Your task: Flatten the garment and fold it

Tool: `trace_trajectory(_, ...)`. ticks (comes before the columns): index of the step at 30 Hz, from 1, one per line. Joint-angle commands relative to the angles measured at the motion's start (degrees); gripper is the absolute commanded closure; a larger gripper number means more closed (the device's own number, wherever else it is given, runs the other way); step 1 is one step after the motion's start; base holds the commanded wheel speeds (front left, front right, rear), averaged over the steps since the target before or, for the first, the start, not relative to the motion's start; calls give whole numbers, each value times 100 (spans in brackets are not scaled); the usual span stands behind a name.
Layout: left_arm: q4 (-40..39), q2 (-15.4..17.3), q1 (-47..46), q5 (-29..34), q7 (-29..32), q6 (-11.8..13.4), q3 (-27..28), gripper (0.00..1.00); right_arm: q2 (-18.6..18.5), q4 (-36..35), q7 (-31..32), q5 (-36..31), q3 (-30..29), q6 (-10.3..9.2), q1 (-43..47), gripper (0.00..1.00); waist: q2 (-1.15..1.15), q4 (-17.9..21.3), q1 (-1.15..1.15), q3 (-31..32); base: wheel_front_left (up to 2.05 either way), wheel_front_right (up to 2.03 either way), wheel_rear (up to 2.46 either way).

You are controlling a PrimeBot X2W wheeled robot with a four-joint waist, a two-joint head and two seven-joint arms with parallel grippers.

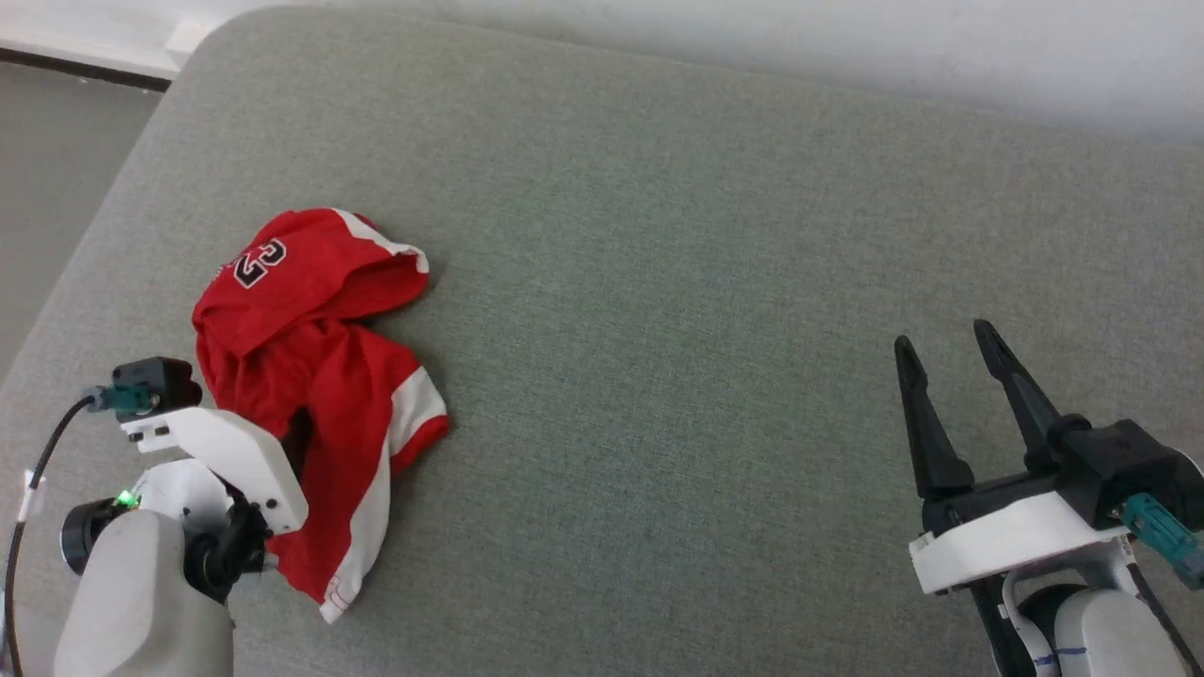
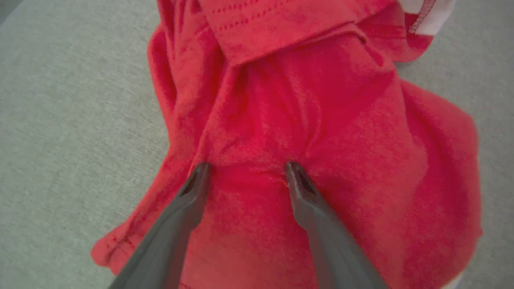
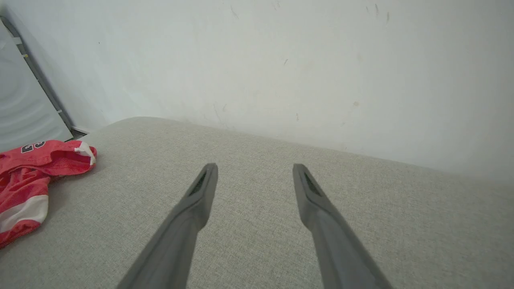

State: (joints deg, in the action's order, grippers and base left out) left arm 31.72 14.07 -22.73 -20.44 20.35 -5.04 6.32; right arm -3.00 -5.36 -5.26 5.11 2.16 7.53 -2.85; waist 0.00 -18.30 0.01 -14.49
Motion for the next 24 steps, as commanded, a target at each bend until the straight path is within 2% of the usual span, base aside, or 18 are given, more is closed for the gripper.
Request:
trace_trajectory(1,158,56,-153,-91,148,-56,-32,0,9,14,-53,40,19,-4,-119,0,0,64,-1,-122,0,0,0)
trace_trajectory(6,687,168,-311,-212,804,-121,-272,1,10,84,-107,110,85,-4,-193,0,0,47,-1,-199,0,0,0)
trace_trajectory(7,752,198,-340,-216,861,-132,-329,55,10,94,-116,124,90,-4,-206,0,0,38,-1,-207,0,0,0)
trace_trajectory(9,890,214,-396,-277,970,-153,-409,100,11,120,-137,161,93,-4,-226,0,0,11,-1,-205,0,0,0)
trace_trajectory(14,1010,324,-569,-384,790,-193,-489,100,12,184,-185,268,92,-4,-208,0,0,-85,-1,-94,0,0,0)
trace_trajectory(20,694,500,-933,-445,-148,-79,-288,100,13,266,-320,426,51,-4,-113,0,0,-222,-1,173,0,0,0)
trace_trajectory(24,119,577,-1084,-345,-764,43,-213,100,13,357,-409,510,51,-4,-39,0,0,-169,-1,421,0,0,0)
